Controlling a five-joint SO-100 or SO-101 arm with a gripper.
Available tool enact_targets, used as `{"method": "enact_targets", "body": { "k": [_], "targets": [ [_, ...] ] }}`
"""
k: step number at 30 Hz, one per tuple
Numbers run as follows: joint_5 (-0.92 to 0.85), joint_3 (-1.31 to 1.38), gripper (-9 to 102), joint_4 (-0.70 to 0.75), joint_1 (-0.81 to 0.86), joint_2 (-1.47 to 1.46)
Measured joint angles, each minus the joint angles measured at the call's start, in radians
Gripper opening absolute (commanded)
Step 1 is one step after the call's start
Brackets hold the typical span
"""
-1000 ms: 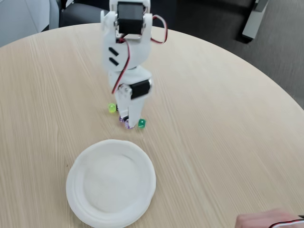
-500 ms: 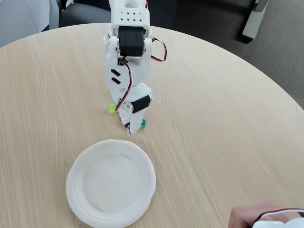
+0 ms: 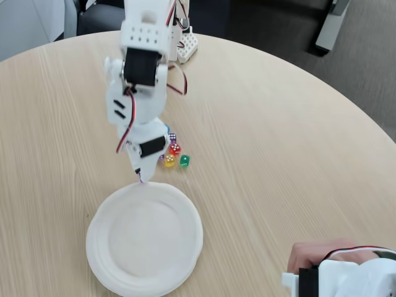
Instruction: Pick a purple dice and put it in the plate.
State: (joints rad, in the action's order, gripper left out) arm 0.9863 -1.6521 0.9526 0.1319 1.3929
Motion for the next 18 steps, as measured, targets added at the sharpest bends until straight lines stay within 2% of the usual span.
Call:
{"method": "enact_targets", "body": {
  "k": [6,18],
  "targets": [
    [-0.002,0.012,0,-0.012,-0.006,-0.008],
    [-0.031,0.230,0,-0.012,-0.006,-0.008]
  ]
}}
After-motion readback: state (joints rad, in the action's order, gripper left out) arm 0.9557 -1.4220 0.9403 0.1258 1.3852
